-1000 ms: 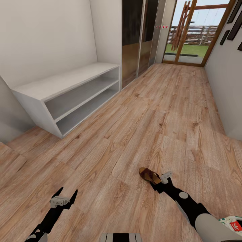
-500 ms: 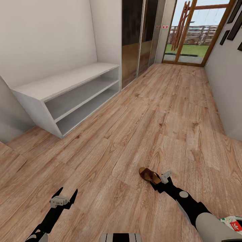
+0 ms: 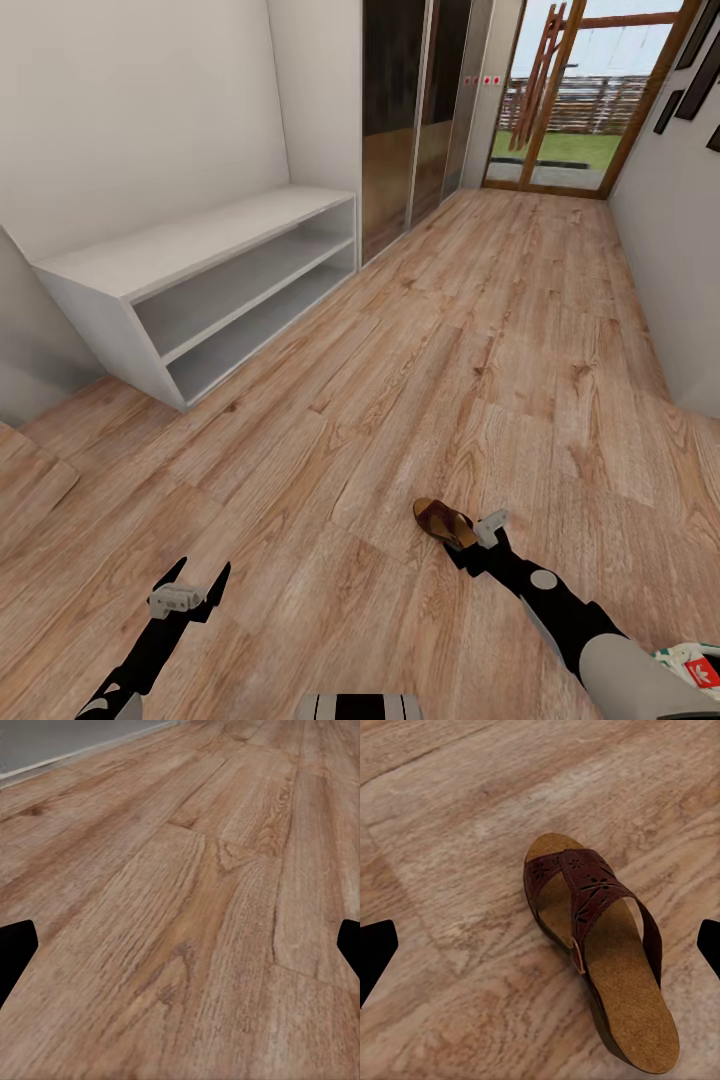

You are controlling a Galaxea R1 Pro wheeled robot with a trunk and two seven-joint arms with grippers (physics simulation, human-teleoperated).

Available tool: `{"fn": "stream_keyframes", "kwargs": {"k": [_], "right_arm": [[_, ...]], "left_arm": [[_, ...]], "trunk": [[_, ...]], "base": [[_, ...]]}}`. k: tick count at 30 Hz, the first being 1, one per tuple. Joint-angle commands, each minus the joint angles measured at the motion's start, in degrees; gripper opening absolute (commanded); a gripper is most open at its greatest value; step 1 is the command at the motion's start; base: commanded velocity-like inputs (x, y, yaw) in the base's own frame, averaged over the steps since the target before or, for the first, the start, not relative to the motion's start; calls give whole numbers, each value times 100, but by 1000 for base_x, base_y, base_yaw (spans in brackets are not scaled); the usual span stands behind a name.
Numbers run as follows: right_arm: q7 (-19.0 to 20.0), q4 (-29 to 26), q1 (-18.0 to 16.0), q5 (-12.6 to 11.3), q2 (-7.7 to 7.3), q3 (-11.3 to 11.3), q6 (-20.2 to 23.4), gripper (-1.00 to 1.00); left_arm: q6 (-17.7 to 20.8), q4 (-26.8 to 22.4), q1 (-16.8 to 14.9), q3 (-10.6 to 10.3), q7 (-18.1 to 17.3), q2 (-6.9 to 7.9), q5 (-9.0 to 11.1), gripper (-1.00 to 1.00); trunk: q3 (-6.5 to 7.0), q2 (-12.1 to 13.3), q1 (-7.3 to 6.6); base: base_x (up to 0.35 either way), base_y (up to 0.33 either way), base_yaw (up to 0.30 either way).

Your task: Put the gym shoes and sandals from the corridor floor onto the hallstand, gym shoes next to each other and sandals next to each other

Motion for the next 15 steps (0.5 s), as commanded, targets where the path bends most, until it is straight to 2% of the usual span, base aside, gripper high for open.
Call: {"fn": "stream_keyframes", "kwargs": {"k": [1, 10, 15], "right_arm": [[0, 0, 0, 0, 0, 0, 0, 100], [7, 2, 8, -2, 12, 4, 1, 100], [8, 2, 12, 0, 15, 5, -1, 100]], "left_arm": [[0, 0, 0, 0, 0, 0, 0, 100], [0, 1, 0, -4, 51, -2, 2, 100], [1, 1, 0, -8, 136, -3, 0, 100]], "trunk": [[0, 0, 0], [0, 0, 0], [0, 0, 0]], "base": [[0, 0, 0], [2, -8, 0], [51, -87, 0]]}}
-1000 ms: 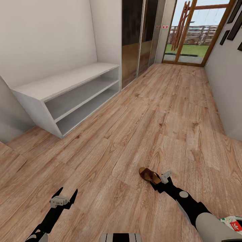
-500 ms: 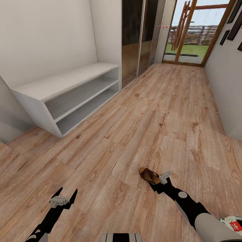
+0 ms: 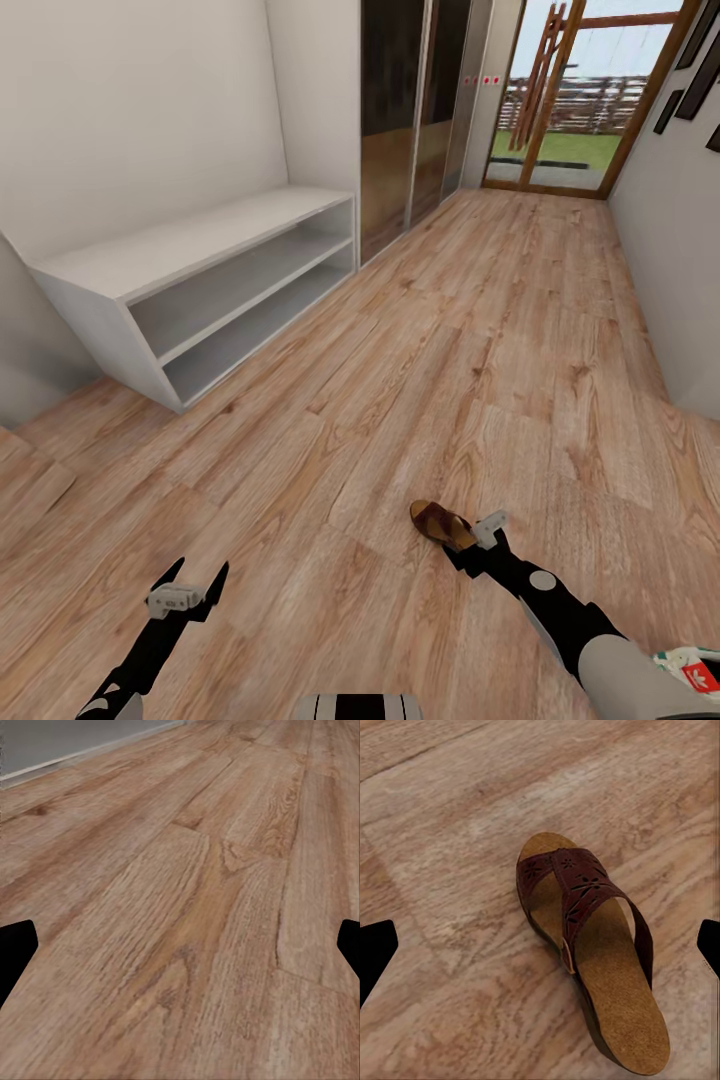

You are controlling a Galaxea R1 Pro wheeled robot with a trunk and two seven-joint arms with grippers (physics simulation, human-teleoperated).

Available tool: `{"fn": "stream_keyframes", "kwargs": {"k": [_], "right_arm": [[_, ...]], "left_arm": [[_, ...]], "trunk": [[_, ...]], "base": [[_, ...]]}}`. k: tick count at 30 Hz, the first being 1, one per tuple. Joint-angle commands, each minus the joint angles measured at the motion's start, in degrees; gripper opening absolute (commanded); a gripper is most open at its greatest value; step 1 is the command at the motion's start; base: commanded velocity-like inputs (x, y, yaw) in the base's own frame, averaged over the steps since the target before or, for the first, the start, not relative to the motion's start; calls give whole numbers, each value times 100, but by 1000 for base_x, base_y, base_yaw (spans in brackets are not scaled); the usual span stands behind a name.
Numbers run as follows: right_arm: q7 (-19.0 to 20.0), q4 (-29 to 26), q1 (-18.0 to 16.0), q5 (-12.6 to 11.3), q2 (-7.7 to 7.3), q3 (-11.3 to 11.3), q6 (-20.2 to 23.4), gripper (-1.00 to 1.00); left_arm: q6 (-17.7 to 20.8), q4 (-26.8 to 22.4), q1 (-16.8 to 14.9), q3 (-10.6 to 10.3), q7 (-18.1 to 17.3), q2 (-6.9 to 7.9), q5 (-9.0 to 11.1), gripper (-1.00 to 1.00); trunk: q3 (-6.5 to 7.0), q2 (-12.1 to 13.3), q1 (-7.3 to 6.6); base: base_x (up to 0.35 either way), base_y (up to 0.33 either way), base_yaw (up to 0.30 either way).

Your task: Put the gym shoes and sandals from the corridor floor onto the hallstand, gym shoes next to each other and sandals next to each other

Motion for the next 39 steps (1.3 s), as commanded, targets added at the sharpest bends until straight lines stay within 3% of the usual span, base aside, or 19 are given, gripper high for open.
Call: {"fn": "stream_keyframes", "kwargs": {"k": [1, 39], "right_arm": [[1, 0, 1, 0, 1, 0, 0, 100], [3, 5, 12, 2, 3, 1, -10, 100]], "left_arm": [[0, 0, 0, 0, 22, 0, 0, 100], [2, 0, 0, 0, 112, -4, 3, 100]], "trunk": [[0, 0, 0], [0, 0, 0]], "base": [[96, -130, 0], [22, -29, 0]]}}
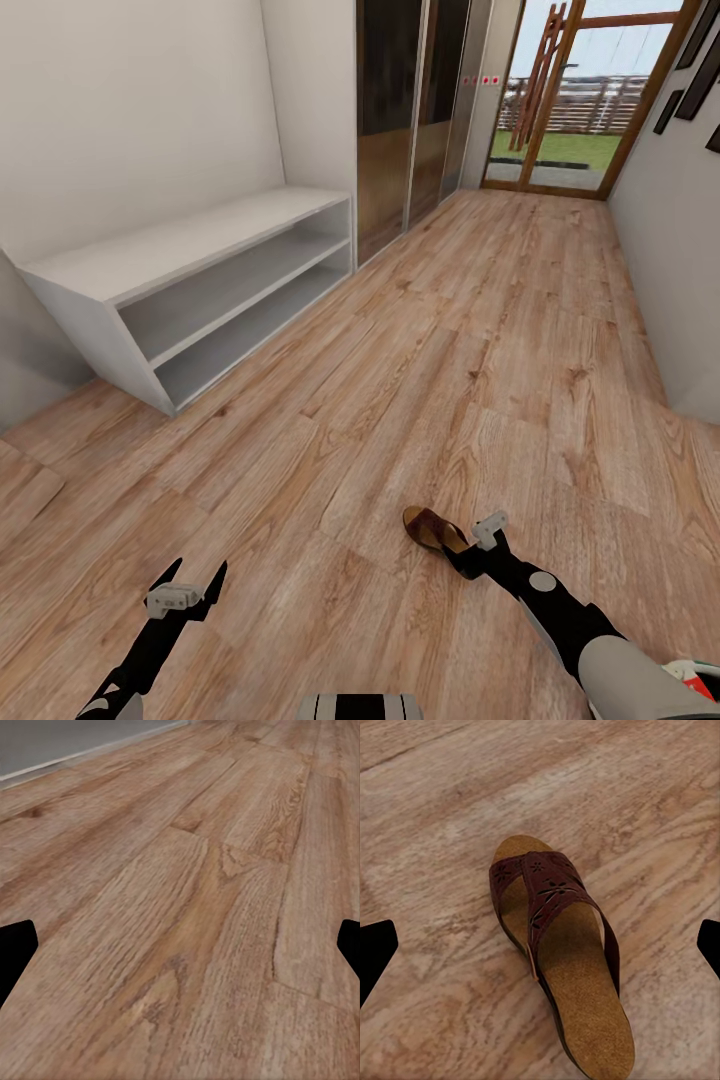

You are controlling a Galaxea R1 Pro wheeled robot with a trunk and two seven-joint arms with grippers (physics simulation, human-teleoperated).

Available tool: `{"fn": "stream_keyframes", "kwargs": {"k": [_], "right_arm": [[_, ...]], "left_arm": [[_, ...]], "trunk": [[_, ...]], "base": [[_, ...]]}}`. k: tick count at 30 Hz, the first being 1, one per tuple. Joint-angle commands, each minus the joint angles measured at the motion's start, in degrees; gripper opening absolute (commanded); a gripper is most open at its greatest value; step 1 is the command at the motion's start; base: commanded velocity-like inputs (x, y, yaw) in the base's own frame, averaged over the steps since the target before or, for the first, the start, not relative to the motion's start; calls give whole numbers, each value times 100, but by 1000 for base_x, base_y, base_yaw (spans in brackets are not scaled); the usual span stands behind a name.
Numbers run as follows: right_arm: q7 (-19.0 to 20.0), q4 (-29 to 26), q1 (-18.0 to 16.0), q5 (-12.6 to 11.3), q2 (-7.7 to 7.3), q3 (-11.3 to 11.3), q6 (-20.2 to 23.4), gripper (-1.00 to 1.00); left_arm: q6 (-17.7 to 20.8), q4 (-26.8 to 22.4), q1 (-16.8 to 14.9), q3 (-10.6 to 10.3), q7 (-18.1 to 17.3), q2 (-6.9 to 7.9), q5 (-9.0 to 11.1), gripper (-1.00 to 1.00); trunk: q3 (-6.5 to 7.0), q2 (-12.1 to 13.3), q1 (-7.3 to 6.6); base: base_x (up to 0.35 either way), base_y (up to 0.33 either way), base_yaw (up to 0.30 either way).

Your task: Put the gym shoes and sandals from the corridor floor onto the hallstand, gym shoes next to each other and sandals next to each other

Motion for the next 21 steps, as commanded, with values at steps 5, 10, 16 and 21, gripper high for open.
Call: {"fn": "stream_keyframes", "kwargs": {"k": [5, 10, 16, 21], "right_arm": [[0, 2, 0, 0, 0, 0, 0, 100], [0, 3, 0, 0, 0, 1, 0, 100], [0, 4, 0, 0, 0, 0, -2, 100], [0, 2, 0, 0, -3, 0, -5, 100]], "left_arm": [[-1, 0, 0, -2, 4, -2, 0, 100], [-2, 0, 0, -5, 10, -12, -4, 100], [-2, 0, 0, -3, 8, -37, -9, 100], [-2, 0, 0, -6, 0, -47, -13, 100]], "trunk": [[0, 0, 0], [0, 0, 0], [0, 0, 0], [0, 0, 0]], "base": [[0, 0, 0], [0, -38, 0], [0, -164, 0], [0, -125, 0]]}}
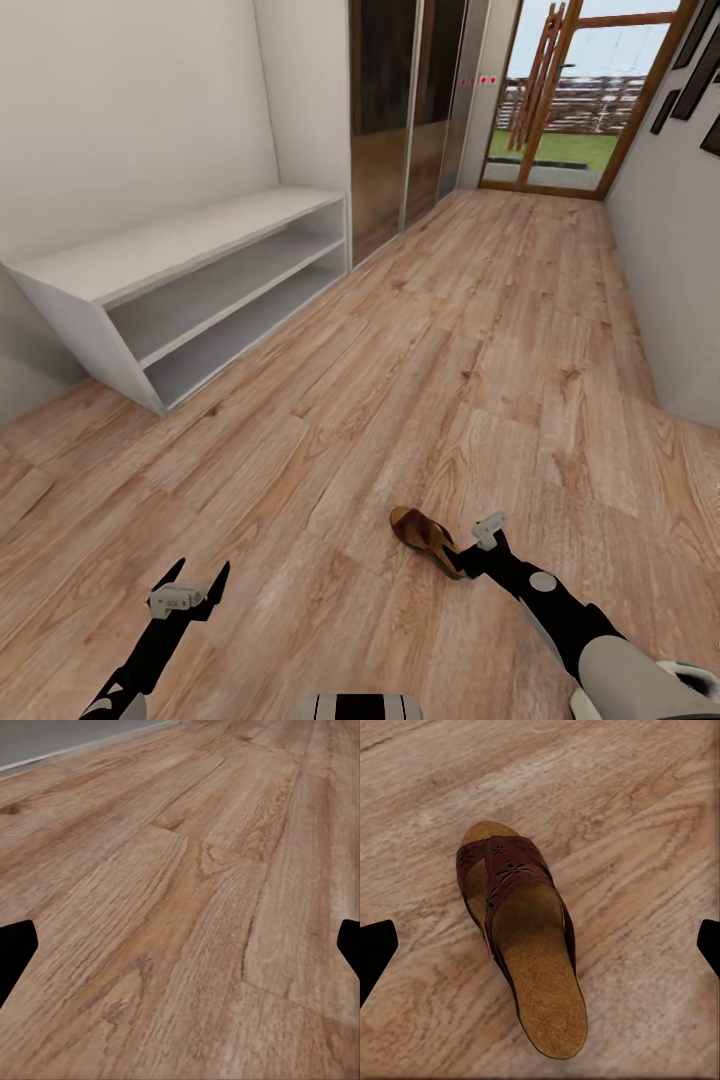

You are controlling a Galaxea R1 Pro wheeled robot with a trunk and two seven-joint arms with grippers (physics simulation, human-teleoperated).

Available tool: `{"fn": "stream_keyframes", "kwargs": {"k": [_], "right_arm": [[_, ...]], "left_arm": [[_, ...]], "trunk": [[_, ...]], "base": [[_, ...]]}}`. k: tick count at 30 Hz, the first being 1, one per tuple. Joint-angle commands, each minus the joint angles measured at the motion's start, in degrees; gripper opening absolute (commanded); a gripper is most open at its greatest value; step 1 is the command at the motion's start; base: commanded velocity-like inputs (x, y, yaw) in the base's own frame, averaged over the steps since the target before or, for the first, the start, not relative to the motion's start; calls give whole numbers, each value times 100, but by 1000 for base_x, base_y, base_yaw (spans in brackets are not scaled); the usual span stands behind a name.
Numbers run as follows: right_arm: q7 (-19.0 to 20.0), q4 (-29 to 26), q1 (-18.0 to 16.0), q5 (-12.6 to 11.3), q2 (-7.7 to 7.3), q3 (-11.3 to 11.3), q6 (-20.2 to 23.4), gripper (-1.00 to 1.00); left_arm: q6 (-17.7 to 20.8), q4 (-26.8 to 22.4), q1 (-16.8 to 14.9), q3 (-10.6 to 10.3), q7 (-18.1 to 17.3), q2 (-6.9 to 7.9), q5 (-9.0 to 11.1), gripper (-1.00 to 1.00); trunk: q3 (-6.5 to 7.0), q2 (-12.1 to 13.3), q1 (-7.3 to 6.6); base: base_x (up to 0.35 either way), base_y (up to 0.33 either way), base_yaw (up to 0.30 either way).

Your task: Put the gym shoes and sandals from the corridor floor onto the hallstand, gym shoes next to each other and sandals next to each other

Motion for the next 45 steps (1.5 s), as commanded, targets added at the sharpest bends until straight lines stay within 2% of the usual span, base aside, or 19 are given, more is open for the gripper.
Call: {"fn": "stream_keyframes", "kwargs": {"k": [1, 45], "right_arm": [[0, -1, 0, 0, 1, 0, -1, 100], [-18, 1, -3, 0, 10, 1, 11, 100]], "left_arm": [[0, 0, 0, 0, -5, -2, -1, 100], [0, 0, 2, 6, 1, -1, 0, 100]], "trunk": [[0, 0, 0], [0, 0, 0]], "base": [[0, -75, 0], [0, -12, 0]]}}
